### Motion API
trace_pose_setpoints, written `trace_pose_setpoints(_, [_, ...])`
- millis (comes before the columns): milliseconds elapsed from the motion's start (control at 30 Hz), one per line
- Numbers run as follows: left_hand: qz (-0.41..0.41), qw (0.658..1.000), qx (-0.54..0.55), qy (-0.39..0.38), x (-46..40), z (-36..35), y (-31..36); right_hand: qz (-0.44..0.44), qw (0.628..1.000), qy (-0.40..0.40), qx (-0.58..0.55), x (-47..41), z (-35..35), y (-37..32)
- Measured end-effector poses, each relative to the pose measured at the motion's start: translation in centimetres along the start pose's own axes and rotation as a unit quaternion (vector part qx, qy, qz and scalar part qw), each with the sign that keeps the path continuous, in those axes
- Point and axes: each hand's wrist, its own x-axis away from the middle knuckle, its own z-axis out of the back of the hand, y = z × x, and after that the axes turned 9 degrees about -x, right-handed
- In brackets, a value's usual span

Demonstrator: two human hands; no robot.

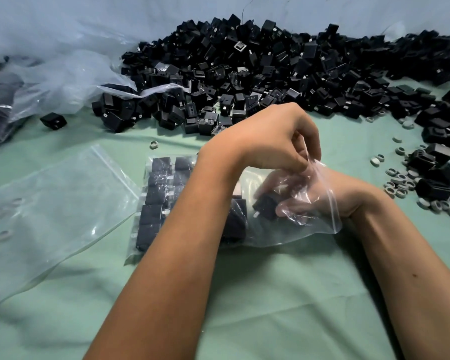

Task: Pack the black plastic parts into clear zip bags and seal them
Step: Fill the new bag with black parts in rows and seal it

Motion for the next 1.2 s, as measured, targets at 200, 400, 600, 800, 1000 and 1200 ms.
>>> trace_pose_setpoints(200, [0.074, 0.992, 0.053, 0.085, 2.4, 2.8, -3.8, -0.063, 0.994, -0.012, -0.09, 0.4, 0.4, 0.3])
trace_pose_setpoints(400, [0.174, 0.97, 0.049, 0.165, 4.4, 3.7, -8.4, -0.073, 0.995, -0.054, -0.038, 0.2, 0.5, 0.0])
trace_pose_setpoints(600, [0.202, 0.968, 0.029, 0.145, 4.4, 3.1, -9.7, -0.098, 0.992, -0.048, -0.064, 0.0, 0.3, 0.4])
trace_pose_setpoints(800, [0.233, 0.968, 0.012, 0.094, 3.9, 1.8, -10.1, -0.09, 0.994, -0.055, -0.039, -0.3, -0.1, 0.4])
trace_pose_setpoints(1000, [0.259, 0.962, 0.035, 0.075, 3.9, 1.4, -10.5, -0.079, 0.992, 0.036, -0.096, 0.5, 1.3, 0.8])
trace_pose_setpoints(1200, [0.272, 0.957, -0.032, 0.093, 3.7, 1.5, -10.1, -0.091, 0.92, 0.354, -0.144, 0.2, 2.6, 2.4])
